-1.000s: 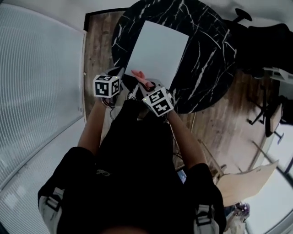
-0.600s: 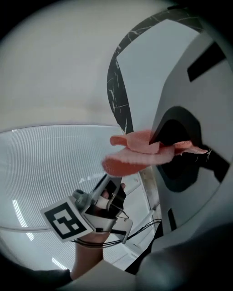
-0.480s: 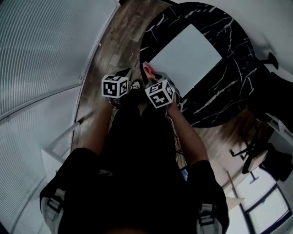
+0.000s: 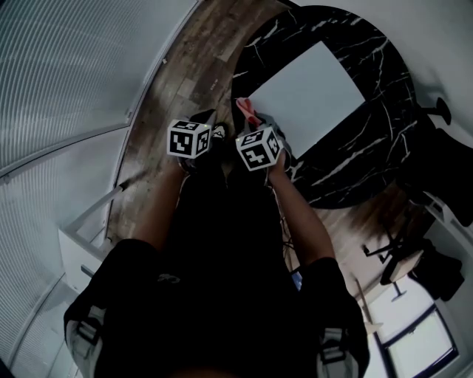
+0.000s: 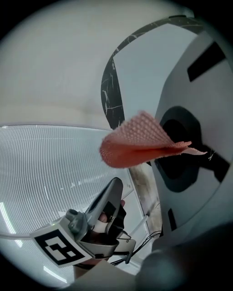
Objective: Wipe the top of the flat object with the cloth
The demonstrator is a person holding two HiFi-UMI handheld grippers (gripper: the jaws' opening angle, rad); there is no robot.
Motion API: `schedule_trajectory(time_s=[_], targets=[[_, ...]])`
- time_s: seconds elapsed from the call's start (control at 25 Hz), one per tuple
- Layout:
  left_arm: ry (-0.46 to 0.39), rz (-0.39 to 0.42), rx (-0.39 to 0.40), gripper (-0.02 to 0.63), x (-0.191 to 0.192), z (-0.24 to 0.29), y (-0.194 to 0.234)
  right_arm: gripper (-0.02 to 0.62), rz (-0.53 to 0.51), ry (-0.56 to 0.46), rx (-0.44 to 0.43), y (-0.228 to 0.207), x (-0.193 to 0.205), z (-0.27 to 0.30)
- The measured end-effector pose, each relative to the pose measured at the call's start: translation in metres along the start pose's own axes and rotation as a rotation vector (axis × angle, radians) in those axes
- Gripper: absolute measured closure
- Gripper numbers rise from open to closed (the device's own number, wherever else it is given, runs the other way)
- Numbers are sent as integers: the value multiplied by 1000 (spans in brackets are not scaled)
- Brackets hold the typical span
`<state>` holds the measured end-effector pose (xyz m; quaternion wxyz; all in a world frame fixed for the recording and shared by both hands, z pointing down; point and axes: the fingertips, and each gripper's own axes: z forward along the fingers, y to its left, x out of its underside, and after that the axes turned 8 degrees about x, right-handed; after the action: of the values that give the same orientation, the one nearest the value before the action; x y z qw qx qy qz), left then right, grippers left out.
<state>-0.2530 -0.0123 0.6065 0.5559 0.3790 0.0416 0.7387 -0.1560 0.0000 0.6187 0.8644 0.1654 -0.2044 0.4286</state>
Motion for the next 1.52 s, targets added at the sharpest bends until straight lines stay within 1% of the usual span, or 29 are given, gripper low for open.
schedule_trajectory(time_s=[0.24, 0.44, 0.96, 1.52], targets=[[23, 22, 17, 604, 3, 7, -6, 586, 28, 0, 24, -4, 8, -4], [35, 53, 38, 604, 1, 15, -22, 586, 29, -27, 63, -13, 16, -16], [70, 120, 81, 604, 2, 32, -58, 586, -21, -44, 120, -24, 43, -35], [97, 177, 120, 604, 11, 42, -94, 586, 21, -35, 169, -36, 76, -57]])
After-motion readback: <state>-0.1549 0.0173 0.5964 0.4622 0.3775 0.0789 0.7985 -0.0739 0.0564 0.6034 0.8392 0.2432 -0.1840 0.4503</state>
